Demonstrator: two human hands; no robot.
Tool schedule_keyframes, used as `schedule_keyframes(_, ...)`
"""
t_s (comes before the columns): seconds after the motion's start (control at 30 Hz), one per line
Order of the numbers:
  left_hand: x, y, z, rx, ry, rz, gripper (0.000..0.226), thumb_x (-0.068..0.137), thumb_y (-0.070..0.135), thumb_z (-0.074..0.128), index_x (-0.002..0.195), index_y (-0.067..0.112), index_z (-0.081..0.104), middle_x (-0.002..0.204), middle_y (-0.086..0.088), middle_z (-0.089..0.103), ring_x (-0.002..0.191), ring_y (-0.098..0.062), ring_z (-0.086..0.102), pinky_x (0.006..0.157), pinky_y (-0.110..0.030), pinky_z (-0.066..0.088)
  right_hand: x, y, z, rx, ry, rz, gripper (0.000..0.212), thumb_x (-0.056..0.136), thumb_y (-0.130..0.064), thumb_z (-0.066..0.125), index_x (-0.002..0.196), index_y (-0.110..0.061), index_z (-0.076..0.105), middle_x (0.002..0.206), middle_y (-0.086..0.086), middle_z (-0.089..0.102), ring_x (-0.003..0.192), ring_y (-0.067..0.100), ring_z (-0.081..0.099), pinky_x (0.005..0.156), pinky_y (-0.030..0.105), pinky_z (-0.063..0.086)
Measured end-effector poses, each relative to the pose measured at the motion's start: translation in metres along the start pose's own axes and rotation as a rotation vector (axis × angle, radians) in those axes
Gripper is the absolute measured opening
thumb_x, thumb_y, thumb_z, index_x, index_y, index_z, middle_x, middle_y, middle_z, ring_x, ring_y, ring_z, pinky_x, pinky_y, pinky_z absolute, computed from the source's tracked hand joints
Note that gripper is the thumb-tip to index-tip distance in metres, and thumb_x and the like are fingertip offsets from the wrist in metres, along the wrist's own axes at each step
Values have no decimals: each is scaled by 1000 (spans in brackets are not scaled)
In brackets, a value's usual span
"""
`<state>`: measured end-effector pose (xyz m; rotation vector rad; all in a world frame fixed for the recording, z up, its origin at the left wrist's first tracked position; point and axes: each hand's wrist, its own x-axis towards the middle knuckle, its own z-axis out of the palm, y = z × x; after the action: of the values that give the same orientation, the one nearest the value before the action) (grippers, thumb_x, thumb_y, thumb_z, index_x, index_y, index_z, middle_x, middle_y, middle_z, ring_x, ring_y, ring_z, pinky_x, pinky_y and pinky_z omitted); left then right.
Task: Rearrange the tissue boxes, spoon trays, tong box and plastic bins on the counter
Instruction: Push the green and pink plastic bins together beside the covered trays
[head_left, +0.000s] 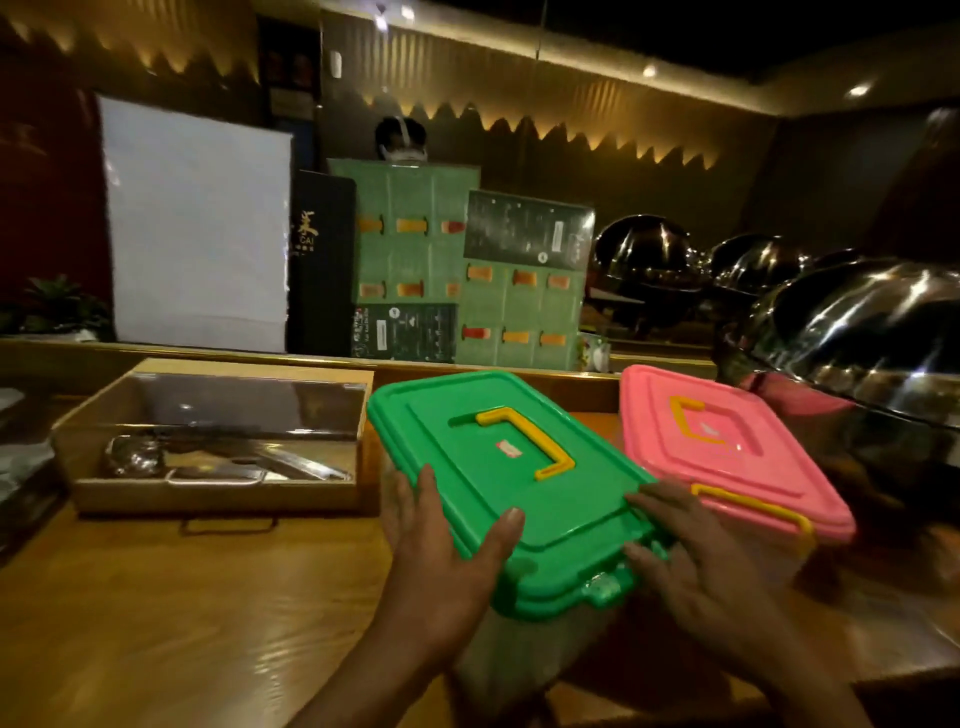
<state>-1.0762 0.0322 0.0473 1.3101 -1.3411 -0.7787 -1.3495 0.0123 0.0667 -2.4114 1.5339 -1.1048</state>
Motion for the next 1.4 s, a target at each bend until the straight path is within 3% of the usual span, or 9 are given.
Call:
schedule_keyframes(0.1, 2, 1, 9, -36, 7, -28, 121, 55, 87, 67, 154, 44, 13, 162, 25, 5, 151, -19, 19, 115, -50, 34, -6, 9, -1, 26, -10, -100, 63, 86, -70, 52, 128, -24, 62, 135, -6, 52, 132, 7, 45, 109, 16, 31)
schedule_keyframes(0.2, 11, 1, 2, -58, -32, -69, 121, 59, 62, 82, 156, 41, 12, 162, 24, 4, 143, -18, 36, 107, -48, 46, -7, 13, 2, 71, 44, -136, 55, 84, -65, 60, 123, -27, 65, 132, -6, 55, 128, 15, 50, 104, 36, 45)
schedule_keyframes(0.27, 18, 3, -6, -208, -86, -124, 107, 70, 31, 86, 154, 40, 21, 159, 5, 31, 128, -18, 55, 95, -47, 56, -8, 11, 9, 78, 90, -128, 55, 81, -62, 65, 124, -28, 66, 130, -5, 56, 128, 17, 51, 98, 44, 49)
schedule_keyframes(0.37, 34, 5, -16, -354, -68, -185, 77, 83, 9, 76, 145, 37, 40, 132, -2, 63, 105, -24, 71, 80, -48, 61, -7, 1, 25, 47, 170, -111, 61, 80, -67, 63, 122, -22, 68, 126, -3, 60, 125, 17, 52, 107, 34, 41)
schedule_keyframes(0.57, 80, 5, -27, -377, 82, -305, 71, 84, 4, 72, 147, 23, 43, 116, -9, 68, 95, -31, 73, 74, -45, 62, 11, -25, 55, -50, 155, 54, 74, 80, -79, 45, 123, -23, 66, 131, 3, 58, 132, 26, 46, 108, 46, 42)
schedule_keyframes(1.0, 144, -6, -36, -318, 18, -371, 76, 84, 11, 75, 150, 24, 38, 131, -14, 63, 92, -31, 74, 76, -49, 61, 54, -21, 73, -172, 78, 87, 71, 86, -77, 38, 135, -28, 54, 145, 0, 46, 144, 20, 27, 117, 41, 29)
schedule_keyframes(1.13, 134, 3, -35, -160, 97, -283, 71, 82, 13, 78, 145, 18, 45, 133, -13, 63, 91, -25, 72, 77, -49, 61, 49, -18, 49, -162, -51, 68, 66, 90, -68, 41, 146, -34, 40, 155, -4, 34, 146, 17, 24, 117, 41, 30)
schedule_keyframes(1.23, 119, 24, -32, 242, 201, -62, 60, 86, 17, 75, 140, 18, 51, 131, -12, 61, 84, -17, 65, 64, -33, 57, 41, -1, 17, -169, 138, 59, 58, 91, -56, 49, 141, -26, 48, 147, 4, 43, 133, 24, 42, 106, 46, 43)
schedule_keyframes(1.4, 100, 63, 11, 453, 180, 313, 44, 81, 23, 79, 123, 18, 66, 130, -6, 61, 118, -25, 56, 99, -35, 43, 20, 62, -34, -357, 506, 461, 68, 84, -56, 57, 138, -15, 50, 141, 23, 44, 129, 43, 42, 102, 57, 42)
